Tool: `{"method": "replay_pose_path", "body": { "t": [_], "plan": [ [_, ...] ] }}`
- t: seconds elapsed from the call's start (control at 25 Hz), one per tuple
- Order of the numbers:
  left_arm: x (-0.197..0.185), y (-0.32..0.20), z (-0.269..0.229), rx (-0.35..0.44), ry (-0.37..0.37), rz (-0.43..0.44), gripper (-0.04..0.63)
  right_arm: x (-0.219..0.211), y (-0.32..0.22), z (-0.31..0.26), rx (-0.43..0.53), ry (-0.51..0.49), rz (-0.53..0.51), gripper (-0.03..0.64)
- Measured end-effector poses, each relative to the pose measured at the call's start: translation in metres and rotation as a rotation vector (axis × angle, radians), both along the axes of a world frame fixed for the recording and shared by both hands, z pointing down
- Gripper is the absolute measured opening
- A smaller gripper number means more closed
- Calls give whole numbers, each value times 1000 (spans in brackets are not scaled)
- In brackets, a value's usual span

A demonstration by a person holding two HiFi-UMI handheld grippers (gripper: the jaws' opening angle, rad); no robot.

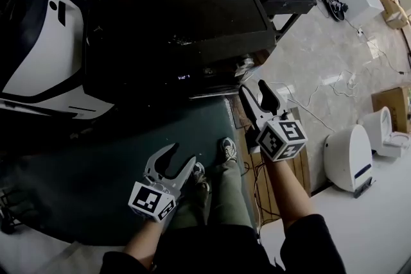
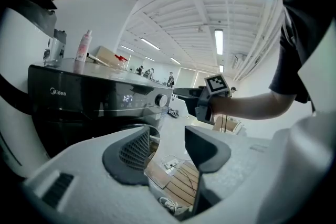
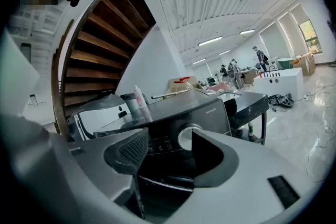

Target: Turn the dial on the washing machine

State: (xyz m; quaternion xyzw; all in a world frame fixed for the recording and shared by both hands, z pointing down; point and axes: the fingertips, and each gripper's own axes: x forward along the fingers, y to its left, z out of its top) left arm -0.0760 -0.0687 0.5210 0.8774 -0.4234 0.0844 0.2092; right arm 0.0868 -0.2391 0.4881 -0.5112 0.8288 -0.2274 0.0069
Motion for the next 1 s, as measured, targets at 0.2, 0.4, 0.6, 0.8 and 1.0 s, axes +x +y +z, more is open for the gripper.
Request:
{"method": "replay_pose_path", "body": {
  "t": [0.2,0.4,0.6,0.8,1.0],
  "plan": [
    [-10,4,-33,70,-2,3,207,-14,48,-28,62,86,-45,174],
    [-25,14,-71,137,-9,-3,194,-33,96,-59,90,104,-77,117],
    [-34,28,-101,184,-27,-8,158,-44,132,-87,123,106,-117,18],
    [-32,47,-123,213,-55,-40,80,-44,168,-105,131,86,-181,2],
    [-21,71,-137,218,-72,-107,12,-35,207,-113,142,124,-286,2]
  ]
}}
